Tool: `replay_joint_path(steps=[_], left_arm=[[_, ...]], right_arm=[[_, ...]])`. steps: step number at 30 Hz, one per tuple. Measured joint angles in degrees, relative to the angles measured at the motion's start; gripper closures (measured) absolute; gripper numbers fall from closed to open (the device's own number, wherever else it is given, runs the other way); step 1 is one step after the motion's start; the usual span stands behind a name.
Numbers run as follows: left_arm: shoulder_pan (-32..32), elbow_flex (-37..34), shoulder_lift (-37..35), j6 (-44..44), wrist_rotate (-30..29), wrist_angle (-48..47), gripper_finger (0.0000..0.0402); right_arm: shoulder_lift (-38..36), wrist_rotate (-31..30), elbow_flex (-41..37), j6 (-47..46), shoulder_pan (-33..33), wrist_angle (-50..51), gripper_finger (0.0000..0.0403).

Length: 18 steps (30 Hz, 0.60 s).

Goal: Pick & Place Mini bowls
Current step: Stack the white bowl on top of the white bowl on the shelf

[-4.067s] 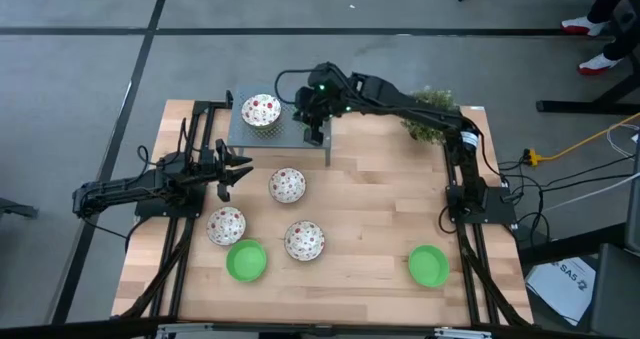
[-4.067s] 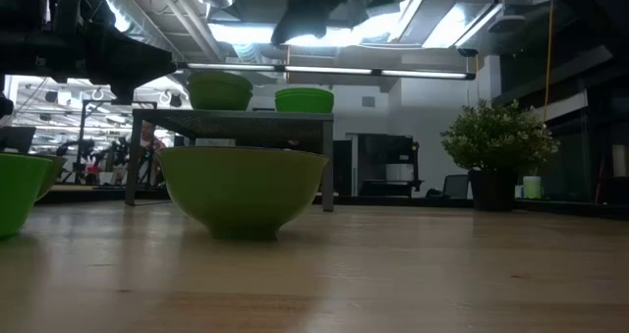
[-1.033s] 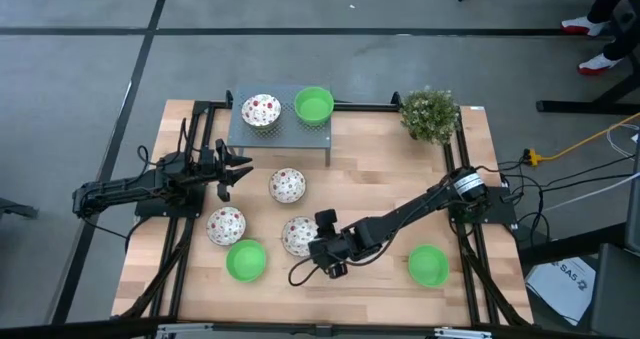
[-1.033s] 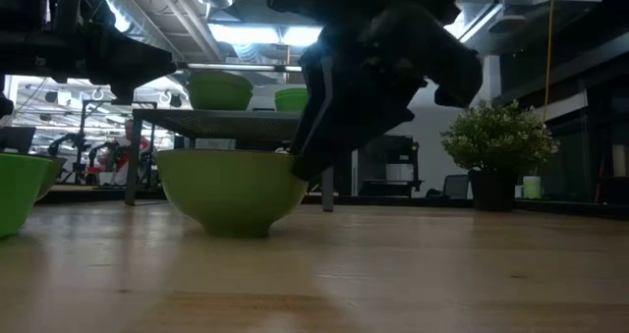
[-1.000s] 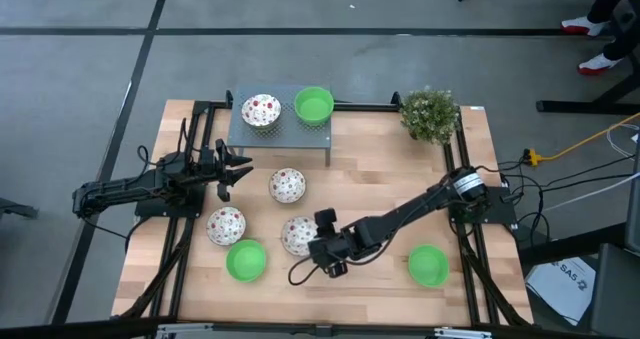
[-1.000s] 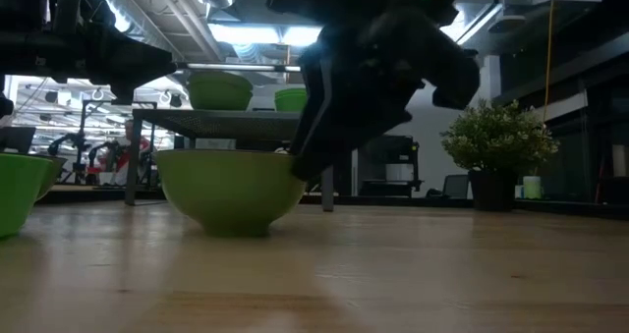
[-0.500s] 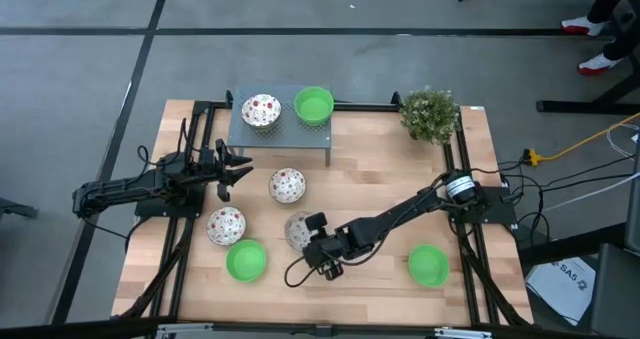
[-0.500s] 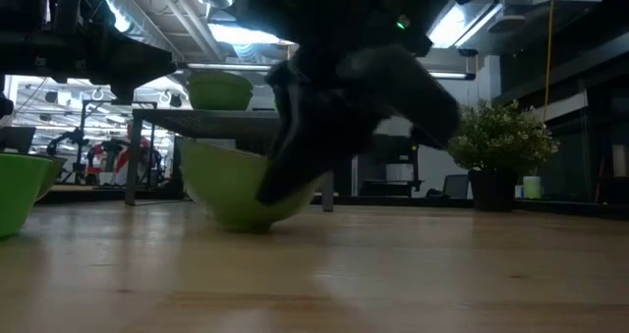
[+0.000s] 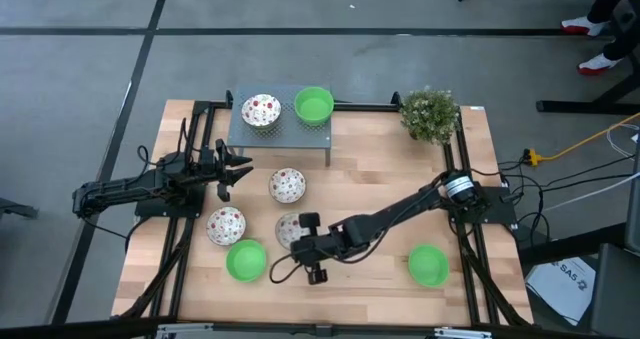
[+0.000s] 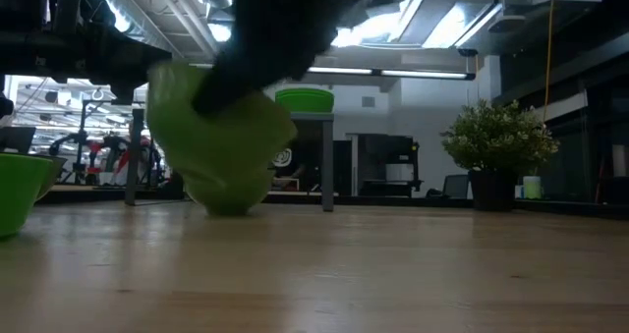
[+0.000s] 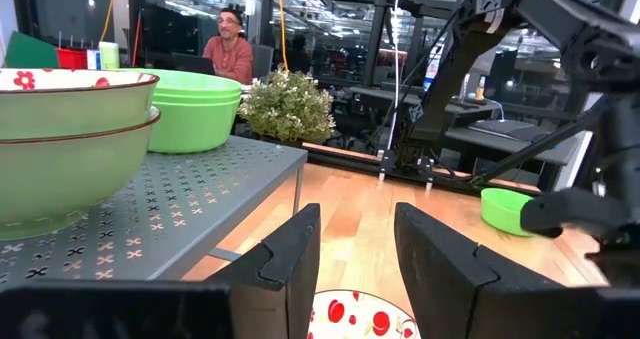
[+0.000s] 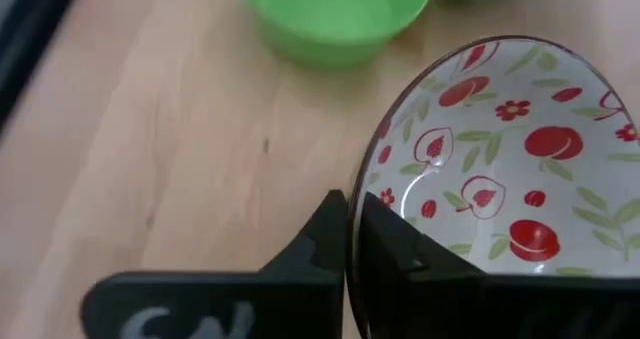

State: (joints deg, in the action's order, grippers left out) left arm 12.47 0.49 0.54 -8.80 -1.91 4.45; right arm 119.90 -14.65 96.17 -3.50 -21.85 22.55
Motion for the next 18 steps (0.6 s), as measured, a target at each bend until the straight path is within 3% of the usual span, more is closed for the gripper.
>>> replay_joint_path(steps=[7,18], left_arm=[[0.0,0.0,0.0,0.0,0.0,0.0,0.0276],[0.0,0.0,0.0,0.0,0.0,0.0,0.0276]], right_arm=[[0.0,-0.1,7.2,-2.1,1.2,3.0,0.0390],[-0.2,2.2,17.6,6.0,5.6,3.5,0.0390]])
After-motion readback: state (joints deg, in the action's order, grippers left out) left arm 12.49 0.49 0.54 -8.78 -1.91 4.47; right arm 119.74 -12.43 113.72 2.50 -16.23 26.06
